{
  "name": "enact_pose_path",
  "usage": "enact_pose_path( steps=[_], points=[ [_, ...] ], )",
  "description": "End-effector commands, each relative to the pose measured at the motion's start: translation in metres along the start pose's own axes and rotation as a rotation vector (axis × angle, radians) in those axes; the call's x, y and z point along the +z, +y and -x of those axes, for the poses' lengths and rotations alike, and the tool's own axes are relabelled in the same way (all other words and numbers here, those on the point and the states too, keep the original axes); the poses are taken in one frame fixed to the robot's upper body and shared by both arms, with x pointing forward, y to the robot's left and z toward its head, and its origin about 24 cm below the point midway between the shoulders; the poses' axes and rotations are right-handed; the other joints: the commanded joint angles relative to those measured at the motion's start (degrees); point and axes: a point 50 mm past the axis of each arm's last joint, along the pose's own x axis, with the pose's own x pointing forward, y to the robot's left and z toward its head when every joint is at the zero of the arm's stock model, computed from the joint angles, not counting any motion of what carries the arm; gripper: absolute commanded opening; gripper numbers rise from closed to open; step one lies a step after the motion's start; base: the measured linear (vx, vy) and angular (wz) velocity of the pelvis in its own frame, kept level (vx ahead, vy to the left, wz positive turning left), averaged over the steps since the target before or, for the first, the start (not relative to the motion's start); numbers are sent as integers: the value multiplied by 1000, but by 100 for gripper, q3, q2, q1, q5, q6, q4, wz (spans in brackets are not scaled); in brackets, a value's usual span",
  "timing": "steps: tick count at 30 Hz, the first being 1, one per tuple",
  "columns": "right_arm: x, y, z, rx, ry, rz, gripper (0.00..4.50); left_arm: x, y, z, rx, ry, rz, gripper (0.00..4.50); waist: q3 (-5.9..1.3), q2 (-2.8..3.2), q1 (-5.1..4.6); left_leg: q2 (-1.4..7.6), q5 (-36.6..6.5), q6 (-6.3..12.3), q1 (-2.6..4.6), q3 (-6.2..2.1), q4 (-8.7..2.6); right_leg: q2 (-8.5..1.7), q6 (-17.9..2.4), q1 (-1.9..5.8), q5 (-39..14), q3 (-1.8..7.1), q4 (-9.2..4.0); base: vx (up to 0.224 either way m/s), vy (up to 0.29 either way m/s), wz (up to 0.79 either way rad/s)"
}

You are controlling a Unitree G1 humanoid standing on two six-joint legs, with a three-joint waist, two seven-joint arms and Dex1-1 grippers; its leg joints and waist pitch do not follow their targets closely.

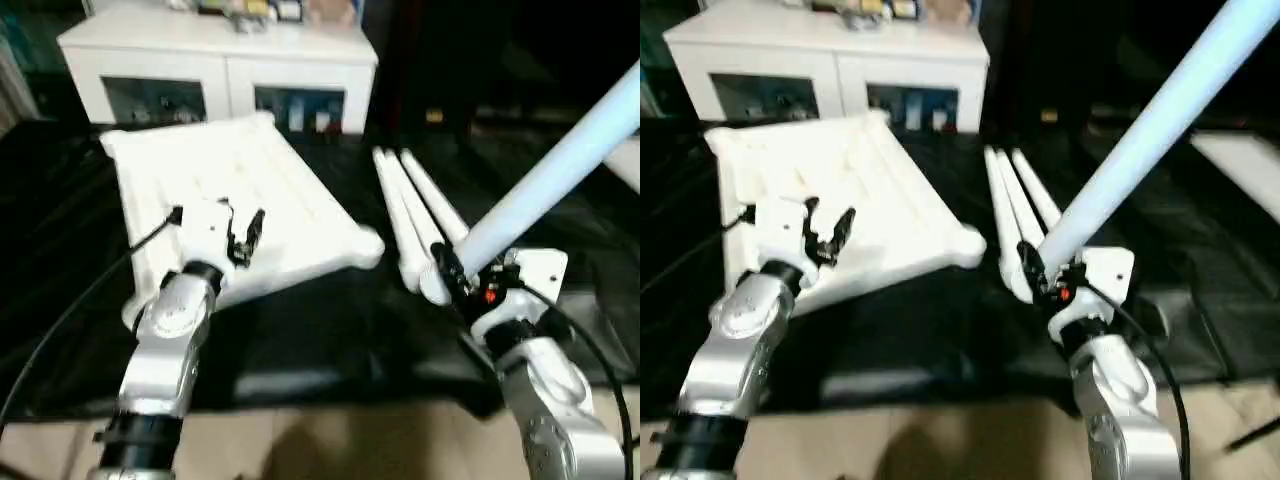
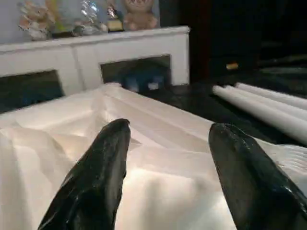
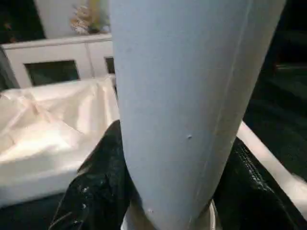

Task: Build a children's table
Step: Insert table leg to table base

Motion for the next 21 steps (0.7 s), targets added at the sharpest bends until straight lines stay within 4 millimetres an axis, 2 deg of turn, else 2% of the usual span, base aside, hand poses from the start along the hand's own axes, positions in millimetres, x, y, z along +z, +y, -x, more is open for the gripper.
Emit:
enact_pose_path(
  steps=[1, 2, 3, 4, 5, 6, 7, 8, 9, 10, 11, 12, 13, 14, 15, 16, 17, 18, 19, 20, 21],
  points=[
    [6, 0, -2, 7, -28, 2, 188, 7, -1, -6, -11, -15, -19, 297, -304, -198, 204, 182, 36, 243, -53, -28, -47, -1012, 134, 117, -2146, 510, -862, -81, -111, -31],
    [6, 1, -2, 19, -24, 2, 188, 8, -2, -6, -18, -11, -25, 297, -276, -87, 273, 244, 154, 77, -76, -7, -204, -856, 204, 95, -2603, 356, -852, -55, -78, -33],
    [5, 2, -2, 28, -21, 2, 188, 8, -2, -7, -22, -8, -31, 297, -243, -32, 270, 311, -269, -54, -75, 0, -369, -690, 90, 58, -2698, 245, -842, -55, -78, -33],
    [5, 2, -2, 28, -21, 2, 188, 8, -2, -7, -22, -8, -31, 297, -241, 13, 267, 354, -583, -116, -53, -9, -429, -641, 10, 47, -2701, 197, -826, -30, -28, -27],
    [4, 4, -2, 40, -13, 11, 188, 8, -2, -7, -22, -12, -34, 297, -236, 78, 232, 417, -1169, -228, -23, -32, -516, -556, -134, 25, -2579, 130, -785, -4, 3, -20],
    [3, 5, -3, 53, -7, 19, 188, 8, -2, -7, -15, -10, -34, 297, -245, 112, 206, 481, -1636, -303, 44, -61, -573, -523, -269, 6, -2325, 131, -762, -4, 3, -20],
    [3, 7, -3, 64, -2, 23, 188, 7, -2, -7, -12, -9, -25, 297, -232, 22, 269, 326, -1732, -52, -253, -271, -700, -633, -492, 253, -1727, -117, -652, 0, 0, 0],
    [3, 8, -3, 71, 0, 24, 188, 7, -2, -7, -10, -8, -19, 297, -296, 160, 249, 282, -1660, 90, -234, -318, -697, -581, -600, 272, -1422, -201, -648, 0, 0, 0],
    [3, 8, -4, 80, 2, 31, 188, 6, -2, -7, -7, -8, -21, 297, -272, 130, 139, 198, -1448, 418, -314, -476, -668, -604, -768, 317, -940, -310, -634, 0, 0, 0],
    [3, 9, -4, 92, 5, 44, 188, 6, -2, -7, -12, -10, -33, 297, -274, 227, 153, 155, -1520, 486, -192, -588, -689, -547, -991, 285, -844, -378, -614, 27, 30, 43],
    [3, 10, -5, 98, 5, 51, 188, 6, -2, -7, -18, -9, -42, 297, -301, 226, 118, 131, -1413, 534, -189, -668, -684, -526, -1078, 322, -708, -387, -574, 15, 13, 25],
    [3, 10, -5, 103, 4, 50, 188, 7, -2, -7, -17, -10, -35, 297, -288, 211, 107, 57, -1172, 618, -206, -771, -683, -517, -1164, 366, -502, -399, -554, 45, 15, 47],
    [3, 10, -5, 103, 4, 49, 188, 7, -2, -7, -16, -11, -30, 297, -264, 244, 108, -25, -1114, 619, -222, -867, -714, -506, -1175, 401, -535, -405, -522, 46, 12, 44],
    [4, 10, -6, 109, 2, 47, 188, 7, -2, -7, -16, -10, -15, 297, -241, 254, 127, -57, -1337, 541, -184, -901, -735, -506, -1179, 385, -742, -390, -534, 67, 17, 69],
    [4, 11, -7, 115, 0, 48, 188, 8, -2, -7, -15, -11, -12, 297, -215, 222, 136, -133, -2021, 298, -201, -915, -706, -621, -1161, 453, -1357, -323, -628, 38, 15, 48],
    [6, 12, -7, 126, -8, 53, 188, 8, -1, -7, -12, -13, -5, 297, -147, 181, 148, -52, -2875, -110, -130, -775, -570, -806, -1033, 457, -2607, -233, -833, 40, 5, 50],
    [6, 12, -7, 128, -10, 53, 188, 8, -1, -7, -11, -13, -4, 297, -146, 146, 169, 8, -3096, -198, -96, -718, -460, -934, -1021, 514, -3153, -182, -949, 19, 0, 24],
    [6, 12, -7, 128, -10, 53, 188, 8, -1, -7, -11, -13, -4, 297, -114, 138, 203, 102, -2920, -114, -89, -594, -297, -1087, -1002, 603, -3697, -136, -1128, 44, 6, 48],
    [7, 12, -7, 131, -17, 23, 188, 8, -1, -6, -9, -11, -3, 297, -96, 187, 150, 375, -3052, -140, 279, -480, -346, -802, -993, 465, -3588, -82, -1119, 29, 20, 38],
    [7, 12, -7, 134, -17, 22, 188, 8, -1, -6, -9, -10, -3, 297, -63, 242, 127, 429, -3302, -169, 292, -474, -477, -643, -948, 481, -3388, -129, -1045, 76, 43, 44],
    [7, 12, -6, 144, -16, 21, 188, 7, -1, -6, -9, -9, -4, 297, -68, 304, 66, 526, -4171, -259, 509, -505, -699, -388, -749, 380, -2769, -174, -826, 51, 37, 21]
  ],
)
